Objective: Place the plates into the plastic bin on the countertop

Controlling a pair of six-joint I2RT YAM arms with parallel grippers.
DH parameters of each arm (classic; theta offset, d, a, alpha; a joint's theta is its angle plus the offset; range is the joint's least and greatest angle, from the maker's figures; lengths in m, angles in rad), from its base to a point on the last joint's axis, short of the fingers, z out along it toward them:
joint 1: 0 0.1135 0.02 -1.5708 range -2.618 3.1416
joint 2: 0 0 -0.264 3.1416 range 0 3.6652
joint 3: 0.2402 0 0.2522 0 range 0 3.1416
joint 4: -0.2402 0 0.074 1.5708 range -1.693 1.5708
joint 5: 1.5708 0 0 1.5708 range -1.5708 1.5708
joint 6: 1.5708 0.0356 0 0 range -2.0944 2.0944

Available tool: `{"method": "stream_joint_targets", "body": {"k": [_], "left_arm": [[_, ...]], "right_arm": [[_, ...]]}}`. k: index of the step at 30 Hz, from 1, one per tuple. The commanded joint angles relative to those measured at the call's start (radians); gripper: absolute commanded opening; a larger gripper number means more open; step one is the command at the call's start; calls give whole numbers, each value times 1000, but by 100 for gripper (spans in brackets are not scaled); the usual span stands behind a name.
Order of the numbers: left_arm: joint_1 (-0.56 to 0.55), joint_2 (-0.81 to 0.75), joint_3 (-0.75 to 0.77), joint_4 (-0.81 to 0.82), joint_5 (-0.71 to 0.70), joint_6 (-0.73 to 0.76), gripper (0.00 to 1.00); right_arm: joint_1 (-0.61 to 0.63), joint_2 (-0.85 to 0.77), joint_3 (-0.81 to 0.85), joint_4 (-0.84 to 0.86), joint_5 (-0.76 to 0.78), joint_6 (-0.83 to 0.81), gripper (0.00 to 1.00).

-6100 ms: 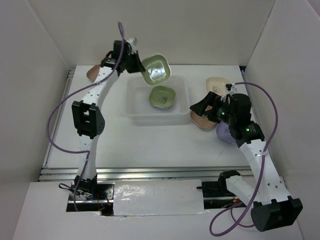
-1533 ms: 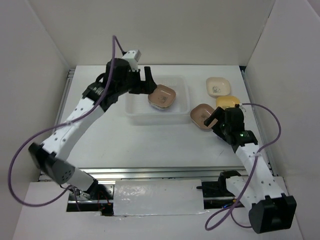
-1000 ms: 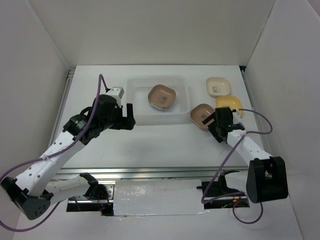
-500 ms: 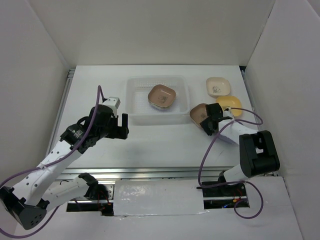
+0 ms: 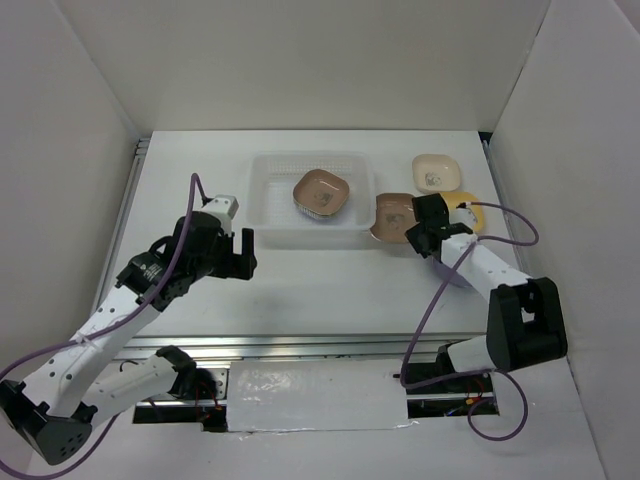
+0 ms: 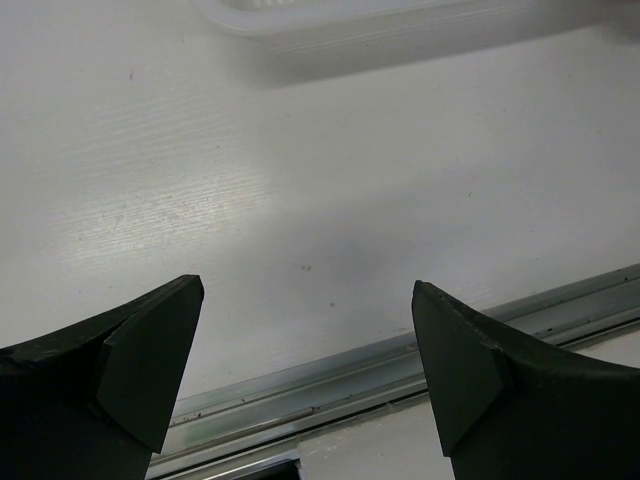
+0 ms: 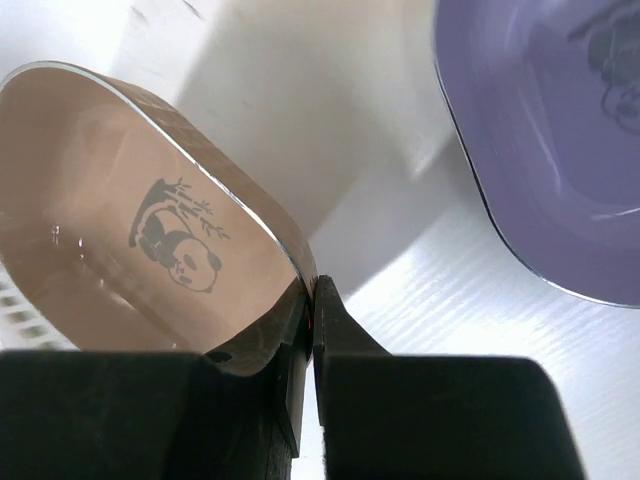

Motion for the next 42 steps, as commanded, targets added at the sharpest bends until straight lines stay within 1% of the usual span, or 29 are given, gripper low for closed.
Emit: {"method": "stream_joint_targets", "body": {"k": [1,4,5,7,10,13,17,20,21,23,24,25,29,30,31,34,38,40,41,42], "left_arm": [[0,-21,-7,31,6,12,99],[0,-23,-7,28,-8,6,99],[0,-23,-5,28,-11,3,99],[0,-29,-7,25,-30,-5,99],[1,-39,-10,23,-54,-15,99],[3,-52,-13,22,-82,-28,99],[15,-62,-14,20,-117,-43,99],[41,-72,-18,25,-119,-45,99],[57,-75,-19,28,-119,-43,99],[63,-76,-21,25,-122,-45,99],[66,-81,-21,25,-120,-48,99],[64,-82,-24,28,-120,-48,99],[55,-92,-27,28,-123,-48,99],[55,-95,-27,28,-123,-48,99],[54,-93,-27,28,-120,-48,99],[55,-93,-27,28,-116,-45,99],[54,-101,-30,34,-108,-40,99],[51,-105,-30,34,-102,-40,99],[49,-107,-31,35,-100,-37,99],[49,-105,-31,37,-96,-35,99]], "right_arm": [[10,-90,70,-80,90,5,3],[10,-155,78,-136,134,-1,1],[10,-171,93,-153,169,-5,0],[10,-205,112,-193,193,-14,0],[10,-220,152,-210,206,-30,0],[25,-211,190,-194,161,-48,0],[74,-167,227,-132,79,-15,0],[128,-85,270,-59,11,25,0],[139,-23,293,-54,-10,68,0],[177,40,375,-62,-20,110,0],[191,104,411,-87,-18,166,0],[206,132,464,-101,0,198,0],[288,229,546,-135,78,381,0],[315,266,561,-161,92,415,0],[326,289,602,-187,106,495,4],[367,372,696,-287,149,622,6],[406,479,814,-413,203,719,7],[415,504,859,-454,206,745,13],[417,508,865,-463,207,748,21],[421,508,871,-468,209,757,48]]}}
